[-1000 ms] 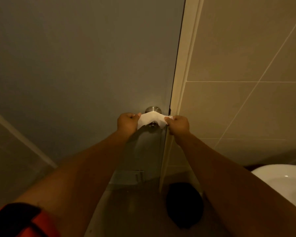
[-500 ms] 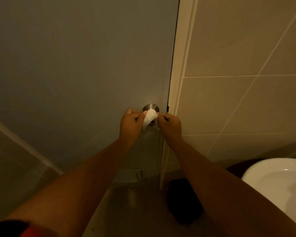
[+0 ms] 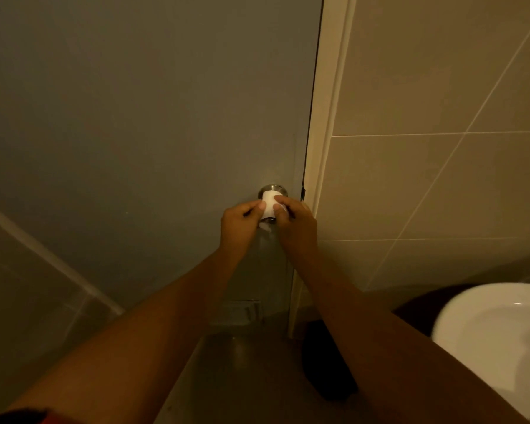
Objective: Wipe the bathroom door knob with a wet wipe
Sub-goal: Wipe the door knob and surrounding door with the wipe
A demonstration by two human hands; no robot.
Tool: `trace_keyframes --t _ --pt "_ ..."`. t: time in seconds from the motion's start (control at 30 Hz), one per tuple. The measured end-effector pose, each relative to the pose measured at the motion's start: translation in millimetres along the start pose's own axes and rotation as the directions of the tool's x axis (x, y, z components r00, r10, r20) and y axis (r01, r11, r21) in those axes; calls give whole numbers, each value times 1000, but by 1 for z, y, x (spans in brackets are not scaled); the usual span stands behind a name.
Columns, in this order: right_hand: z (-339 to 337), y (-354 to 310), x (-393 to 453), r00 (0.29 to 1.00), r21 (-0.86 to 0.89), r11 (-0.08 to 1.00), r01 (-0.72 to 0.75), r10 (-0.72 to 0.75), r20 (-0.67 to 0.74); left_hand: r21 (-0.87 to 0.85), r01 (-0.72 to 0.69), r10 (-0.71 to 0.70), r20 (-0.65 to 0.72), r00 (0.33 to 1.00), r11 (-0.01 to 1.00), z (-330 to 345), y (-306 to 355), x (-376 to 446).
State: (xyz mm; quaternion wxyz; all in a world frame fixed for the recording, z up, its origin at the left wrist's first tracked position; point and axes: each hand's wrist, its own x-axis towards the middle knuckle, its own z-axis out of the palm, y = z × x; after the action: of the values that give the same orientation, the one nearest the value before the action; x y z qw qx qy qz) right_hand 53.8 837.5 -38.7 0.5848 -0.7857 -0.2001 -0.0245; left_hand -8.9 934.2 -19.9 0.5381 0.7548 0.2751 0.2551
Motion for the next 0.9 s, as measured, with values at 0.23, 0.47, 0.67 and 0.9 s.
trace_keyframes --t 0.23,0.47,0.67,0.9 --pt "6 -2 0 997 24 997 -77 78 -4 230 -159 141 90 986 960 -15 7 14" --pt "20 -5 -12 1000 -100 995 3 -6 -23 633 -700 746 278 605 331 -66 34 48" --pt "48 -8 -19 980 -145 989 -30 1 -200 684 -675 734 603 312 -275 -83 47 93" --pt "67 -17 -6 907 207 967 -146 214 -361 667 -630 755 628 188 -398 -88 38 115"
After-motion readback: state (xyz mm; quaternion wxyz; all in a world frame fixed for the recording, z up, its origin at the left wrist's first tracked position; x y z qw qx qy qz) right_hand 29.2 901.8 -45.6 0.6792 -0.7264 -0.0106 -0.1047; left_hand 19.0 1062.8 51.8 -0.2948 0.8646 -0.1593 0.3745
